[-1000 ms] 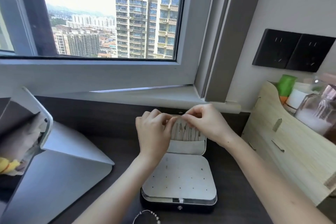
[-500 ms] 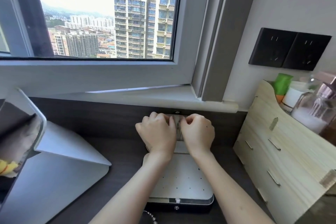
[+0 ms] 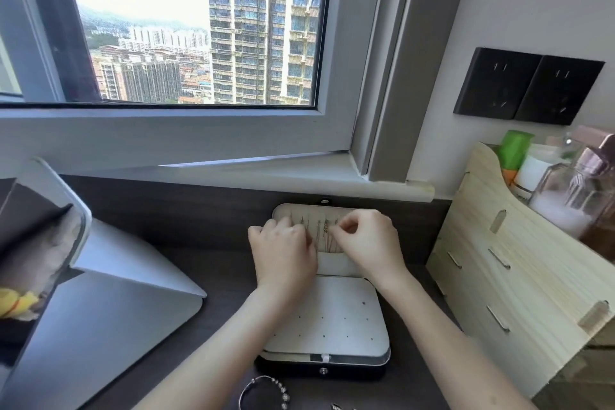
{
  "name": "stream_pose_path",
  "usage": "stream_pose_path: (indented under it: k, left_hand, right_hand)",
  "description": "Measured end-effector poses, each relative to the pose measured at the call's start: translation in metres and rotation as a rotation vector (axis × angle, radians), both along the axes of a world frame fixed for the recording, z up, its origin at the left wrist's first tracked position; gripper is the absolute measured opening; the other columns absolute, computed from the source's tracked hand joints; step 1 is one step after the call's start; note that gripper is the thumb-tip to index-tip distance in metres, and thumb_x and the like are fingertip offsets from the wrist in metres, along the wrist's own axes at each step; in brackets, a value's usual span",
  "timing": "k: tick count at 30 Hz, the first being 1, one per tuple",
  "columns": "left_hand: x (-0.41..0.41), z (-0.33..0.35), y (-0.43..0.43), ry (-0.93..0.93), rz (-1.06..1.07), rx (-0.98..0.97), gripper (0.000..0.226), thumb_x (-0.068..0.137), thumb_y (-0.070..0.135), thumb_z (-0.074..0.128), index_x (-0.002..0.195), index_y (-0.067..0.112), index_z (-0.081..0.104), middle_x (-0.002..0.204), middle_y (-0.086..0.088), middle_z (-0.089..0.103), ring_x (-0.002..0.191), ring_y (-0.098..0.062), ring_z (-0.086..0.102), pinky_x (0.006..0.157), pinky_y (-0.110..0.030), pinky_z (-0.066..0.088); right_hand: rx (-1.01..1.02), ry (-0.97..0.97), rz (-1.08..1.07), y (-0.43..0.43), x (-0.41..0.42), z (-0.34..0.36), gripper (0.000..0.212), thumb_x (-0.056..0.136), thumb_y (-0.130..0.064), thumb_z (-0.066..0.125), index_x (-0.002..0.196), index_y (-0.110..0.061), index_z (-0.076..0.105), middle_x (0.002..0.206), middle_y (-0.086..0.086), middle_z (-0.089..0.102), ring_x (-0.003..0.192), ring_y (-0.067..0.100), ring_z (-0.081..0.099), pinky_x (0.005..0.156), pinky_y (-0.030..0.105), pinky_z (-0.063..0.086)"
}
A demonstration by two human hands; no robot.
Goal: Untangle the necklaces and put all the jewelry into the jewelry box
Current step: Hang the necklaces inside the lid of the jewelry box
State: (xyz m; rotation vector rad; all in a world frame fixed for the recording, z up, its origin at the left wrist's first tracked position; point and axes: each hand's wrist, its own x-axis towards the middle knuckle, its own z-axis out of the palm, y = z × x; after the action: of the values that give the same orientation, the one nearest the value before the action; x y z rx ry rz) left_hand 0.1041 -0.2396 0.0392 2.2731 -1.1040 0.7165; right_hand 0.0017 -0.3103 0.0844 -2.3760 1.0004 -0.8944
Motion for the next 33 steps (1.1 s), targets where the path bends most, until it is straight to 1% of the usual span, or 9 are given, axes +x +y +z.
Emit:
stream_pose_path:
  k: [4,7,10,15,20,24,27,30,33]
  left_hand:
    - [-0.002,-0.002,0.0,0.07,-0.104,-0.067,0.023,0.05,0.015,0.083,0.052,0.026,0.063,0.052,0.006,0.053,0.051,-0.022,0.054,0.058,-0.029,0.029]
    - [-0.004,-0.002,-0.001,0.084,-0.121,-0.093,0.021,0.054,0.017,0.084,0.054,0.026,0.065,0.053,0.006,0.054,0.051,-0.022,0.054,0.057,-0.029,0.029]
    - [-0.005,-0.002,0.0,0.086,-0.092,-0.096,0.019,0.058,0.021,0.083,0.054,0.024,0.065,0.054,0.004,0.055,0.051,-0.023,0.054,0.056,-0.029,0.029]
    - [-0.005,-0.002,0.004,0.058,-0.016,0.016,0.013,0.06,0.023,0.056,0.049,0.019,0.061,0.053,0.002,0.054,0.049,-0.024,0.051,0.057,-0.03,0.026]
    - [-0.006,0.007,0.011,0.108,-0.057,0.203,0.028,0.075,0.026,0.043,0.09,0.023,0.067,0.093,0.001,0.06,0.09,-0.022,0.052,0.071,-0.032,0.019]
    - [-0.008,0.016,0.014,0.154,-0.086,0.298,0.024,0.078,0.026,0.049,0.099,0.024,0.062,0.103,0.0,0.056,0.099,-0.022,0.048,0.079,-0.033,0.024]
    - [-0.01,0.022,0.021,0.197,-0.113,0.26,0.024,0.08,0.025,0.051,0.103,0.023,0.059,0.106,0.0,0.056,0.102,-0.023,0.048,0.084,-0.035,0.027]
    - [-0.01,0.025,0.038,0.242,-0.208,0.137,0.022,0.08,0.023,0.055,0.101,0.026,0.062,0.101,0.003,0.055,0.101,-0.022,0.048,0.084,-0.033,0.026]
    - [-0.007,0.023,0.067,0.247,-0.337,0.132,0.011,0.082,0.032,0.063,0.092,0.029,0.066,0.09,0.009,0.048,0.095,-0.017,0.047,0.08,-0.03,0.027]
  right_hand:
    - [0.003,-0.116,0.035,-0.001,0.009,0.009,0.01,0.083,-0.016,0.065,0.087,-0.011,0.073,0.084,-0.001,0.071,0.081,0.011,0.063,0.072,0.02,0.045]
    - [0.003,-0.097,0.048,-0.002,0.012,0.007,0.011,0.084,-0.016,0.066,0.091,-0.011,0.073,0.087,0.0,0.072,0.082,0.01,0.063,0.072,0.017,0.042]
    - [0.005,-0.037,0.046,-0.001,0.01,0.001,0.012,0.083,-0.022,0.068,0.089,-0.013,0.073,0.088,-0.001,0.071,0.084,0.012,0.064,0.073,0.022,0.047]
    - [-0.034,0.093,0.016,-0.001,0.003,-0.006,0.015,0.086,-0.019,0.063,0.099,-0.016,0.072,0.1,0.0,0.07,0.096,0.019,0.063,0.082,0.029,0.05]
    - [-0.078,0.219,0.071,0.004,0.0,-0.011,0.032,0.085,-0.007,0.05,0.107,-0.019,0.069,0.106,-0.001,0.069,0.103,0.02,0.06,0.086,0.033,0.05]
    - [-0.097,0.306,0.119,0.01,-0.002,-0.013,0.041,0.079,-0.002,0.048,0.111,-0.019,0.067,0.108,-0.001,0.068,0.105,0.018,0.057,0.086,0.032,0.049]
    - [-0.142,0.205,0.118,0.015,-0.011,-0.006,0.037,0.083,-0.002,0.049,0.112,-0.017,0.067,0.111,0.0,0.066,0.107,0.017,0.055,0.089,0.031,0.047]
    - [-0.156,0.121,0.139,0.024,-0.033,0.0,0.025,0.088,-0.011,0.054,0.106,-0.018,0.069,0.106,-0.004,0.067,0.104,0.013,0.056,0.087,0.026,0.045]
    - [-0.179,0.164,0.17,0.037,-0.063,-0.004,0.015,0.088,-0.026,0.06,0.098,-0.021,0.07,0.095,-0.009,0.065,0.093,0.008,0.055,0.077,0.021,0.042]
